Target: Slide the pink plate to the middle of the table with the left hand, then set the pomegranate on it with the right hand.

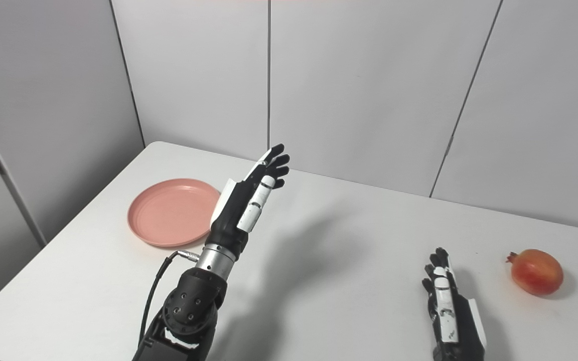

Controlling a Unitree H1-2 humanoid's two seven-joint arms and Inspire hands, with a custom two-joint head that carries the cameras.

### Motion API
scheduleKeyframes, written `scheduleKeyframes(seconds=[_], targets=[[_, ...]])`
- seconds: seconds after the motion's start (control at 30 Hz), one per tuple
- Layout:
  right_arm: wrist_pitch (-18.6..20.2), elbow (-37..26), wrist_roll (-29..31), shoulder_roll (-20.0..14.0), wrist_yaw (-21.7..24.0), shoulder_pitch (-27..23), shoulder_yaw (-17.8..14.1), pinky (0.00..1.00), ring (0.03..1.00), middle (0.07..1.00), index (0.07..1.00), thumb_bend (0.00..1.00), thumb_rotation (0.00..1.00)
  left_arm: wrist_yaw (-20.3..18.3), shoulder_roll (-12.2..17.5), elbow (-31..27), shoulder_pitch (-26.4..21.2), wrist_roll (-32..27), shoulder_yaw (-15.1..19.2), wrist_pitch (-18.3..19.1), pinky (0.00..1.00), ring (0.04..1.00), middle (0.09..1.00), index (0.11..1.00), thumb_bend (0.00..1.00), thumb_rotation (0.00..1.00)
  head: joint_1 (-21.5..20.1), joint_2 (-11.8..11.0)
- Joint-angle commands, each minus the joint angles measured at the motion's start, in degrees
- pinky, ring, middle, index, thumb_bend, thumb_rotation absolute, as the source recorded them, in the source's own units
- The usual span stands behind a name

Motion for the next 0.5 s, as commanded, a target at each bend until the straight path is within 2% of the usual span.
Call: scheduleKeyframes(seconds=[0.0, 0.07, 0.3, 0.47], targets=[[-2.6, -0.9, 0.3, -0.3, 0.4, -1.5, -0.1, 1.0, 1.0, 1.0, 1.0, 0.13, 1.0, 0.3, 1.0, -1.7, -3.6, -0.9, 1.1, -1.2, 0.89, 0.899, 0.919, 0.906, 0.41, 1.0, 0.1, 0.0], [-2.6, -0.9, 0.3, -0.3, 0.4, -1.5, -0.1, 1.0, 1.0, 1.0, 1.0, 0.13, 1.0, 0.2, 2.0, -1.5, -4.4, -1.7, 2.3, -1.8, 0.9, 0.907, 0.924, 0.911, 0.41, 1.0, 0.1, 0.0], [-1.6, -1.6, 0.5, -0.1, 0.2, -1.3, 0.0, 1.0, 1.0, 1.0, 1.0, 0.14, 1.0, 0.0, 4.9, -0.6, -7.3, -4.3, 6.1, -0.5, 0.93, 0.915, 0.931, 0.917, 0.44, 1.0, 0.3, 0.0], [-1.7, -1.8, 0.6, -0.2, 0.2, -1.3, -0.1, 1.0, 1.0, 1.0, 1.0, 0.13, 1.0, 0.5, 5.6, -0.7, -8.9, -7.7, 9.1, 2.0, 0.93, 0.92, 0.932, 0.919, 0.42, 1.0, 0.7, 0.1]])
